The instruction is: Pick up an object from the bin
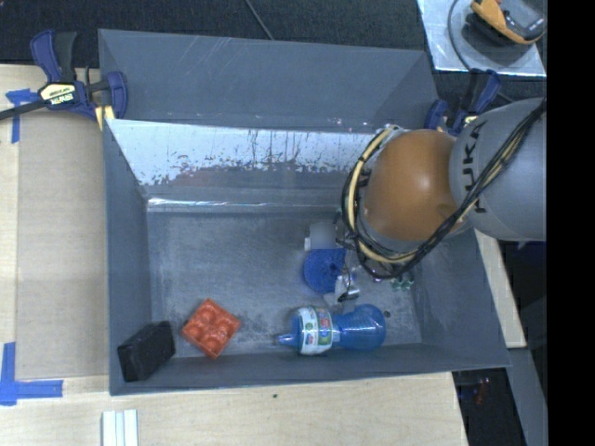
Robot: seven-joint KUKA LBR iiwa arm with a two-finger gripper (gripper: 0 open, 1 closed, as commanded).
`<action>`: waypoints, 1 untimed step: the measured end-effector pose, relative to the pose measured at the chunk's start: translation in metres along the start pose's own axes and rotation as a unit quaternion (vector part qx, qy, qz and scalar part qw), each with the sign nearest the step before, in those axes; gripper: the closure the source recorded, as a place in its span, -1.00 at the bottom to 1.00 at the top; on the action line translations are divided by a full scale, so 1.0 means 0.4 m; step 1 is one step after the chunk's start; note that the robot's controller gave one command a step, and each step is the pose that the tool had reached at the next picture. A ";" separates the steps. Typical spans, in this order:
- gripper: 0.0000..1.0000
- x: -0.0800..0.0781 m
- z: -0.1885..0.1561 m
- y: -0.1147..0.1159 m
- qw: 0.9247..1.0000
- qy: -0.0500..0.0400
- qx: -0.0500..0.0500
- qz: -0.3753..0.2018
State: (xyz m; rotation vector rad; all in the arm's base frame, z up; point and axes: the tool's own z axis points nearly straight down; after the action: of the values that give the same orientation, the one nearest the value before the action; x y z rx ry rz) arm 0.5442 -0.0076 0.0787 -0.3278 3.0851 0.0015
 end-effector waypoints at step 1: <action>-1.00 0.009 -0.004 -0.030 1.000 0.002 0.001 0.008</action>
Offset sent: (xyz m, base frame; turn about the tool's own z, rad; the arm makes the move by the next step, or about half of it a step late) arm 0.0039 -0.0204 0.0599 0.0567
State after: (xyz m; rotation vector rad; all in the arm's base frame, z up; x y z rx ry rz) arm 0.5432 -0.0200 0.0802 -0.3037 3.0914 -0.0028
